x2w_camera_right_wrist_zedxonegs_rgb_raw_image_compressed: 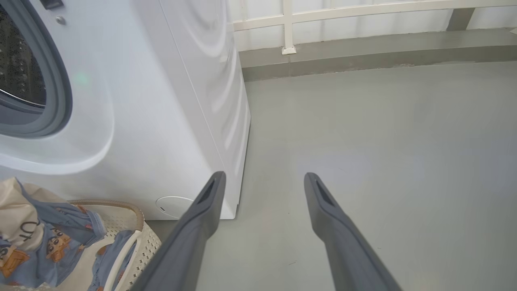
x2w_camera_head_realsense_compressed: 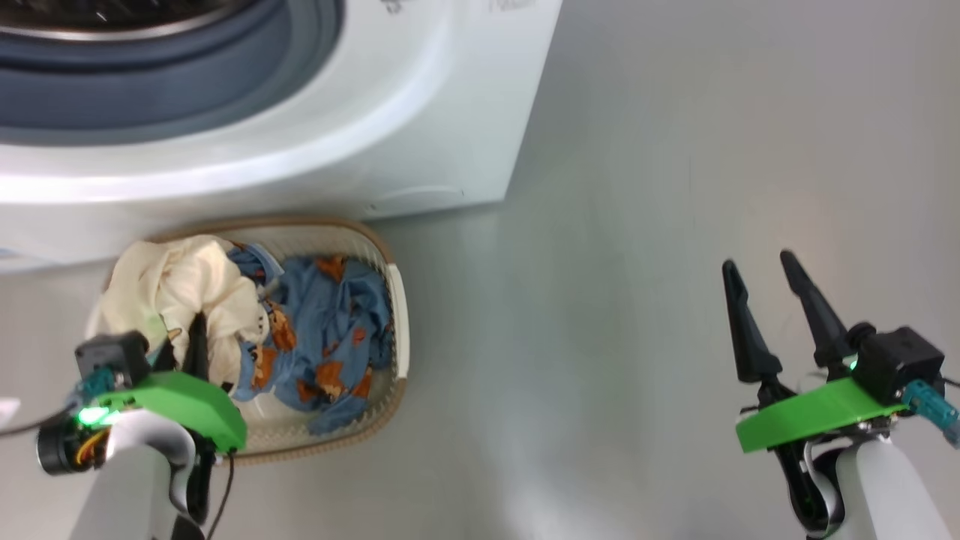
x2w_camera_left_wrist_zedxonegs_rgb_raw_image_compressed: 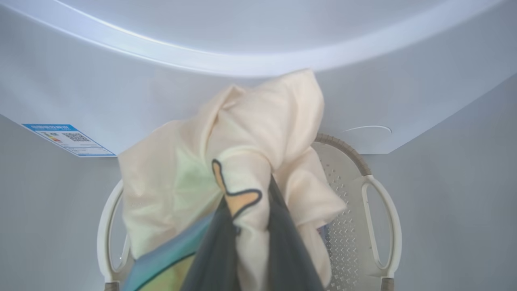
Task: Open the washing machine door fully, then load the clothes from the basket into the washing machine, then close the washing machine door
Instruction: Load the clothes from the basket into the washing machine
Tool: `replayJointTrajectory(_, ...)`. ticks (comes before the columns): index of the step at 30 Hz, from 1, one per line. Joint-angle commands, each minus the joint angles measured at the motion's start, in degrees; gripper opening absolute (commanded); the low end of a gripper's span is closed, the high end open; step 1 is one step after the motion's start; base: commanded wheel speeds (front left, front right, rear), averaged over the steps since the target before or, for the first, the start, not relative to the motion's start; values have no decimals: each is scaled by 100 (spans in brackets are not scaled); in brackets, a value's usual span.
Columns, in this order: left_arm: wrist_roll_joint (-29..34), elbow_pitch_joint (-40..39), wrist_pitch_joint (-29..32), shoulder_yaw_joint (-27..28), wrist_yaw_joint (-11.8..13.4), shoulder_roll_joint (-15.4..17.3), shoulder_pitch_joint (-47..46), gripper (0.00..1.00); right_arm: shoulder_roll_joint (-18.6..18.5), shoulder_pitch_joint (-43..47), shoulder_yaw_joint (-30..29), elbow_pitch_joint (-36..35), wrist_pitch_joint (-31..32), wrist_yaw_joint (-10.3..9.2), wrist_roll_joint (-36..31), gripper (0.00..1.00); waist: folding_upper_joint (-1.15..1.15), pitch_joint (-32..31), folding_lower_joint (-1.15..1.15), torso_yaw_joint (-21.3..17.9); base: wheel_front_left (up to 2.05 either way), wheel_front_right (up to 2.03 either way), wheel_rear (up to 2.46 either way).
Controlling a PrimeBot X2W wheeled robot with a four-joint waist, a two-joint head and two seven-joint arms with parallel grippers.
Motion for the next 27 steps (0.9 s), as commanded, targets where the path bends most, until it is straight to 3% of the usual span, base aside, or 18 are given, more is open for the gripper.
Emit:
replayJointTrajectory(1, 5, -414, -77, 181, 36, 127, 341, 0, -48, 211, 141, -85, -28, 9, -68, 100, 0, -559, 0, 179, 0, 0, 0)
replayJointTrajectory(18, 236, -3056, -77, 324, 61, -27, 1957, 0, -122, 746, 155, 67, -28, 9, -107, 100, 0, -1868, 0, 400, 0, 0, 0)
replayJointTrajectory(27, 300, -3927, -77, 363, 129, -104, 2500, 0, -104, 893, 195, 80, -28, 9, -108, 100, 0, -2261, 0, 455, 0, 0, 0)
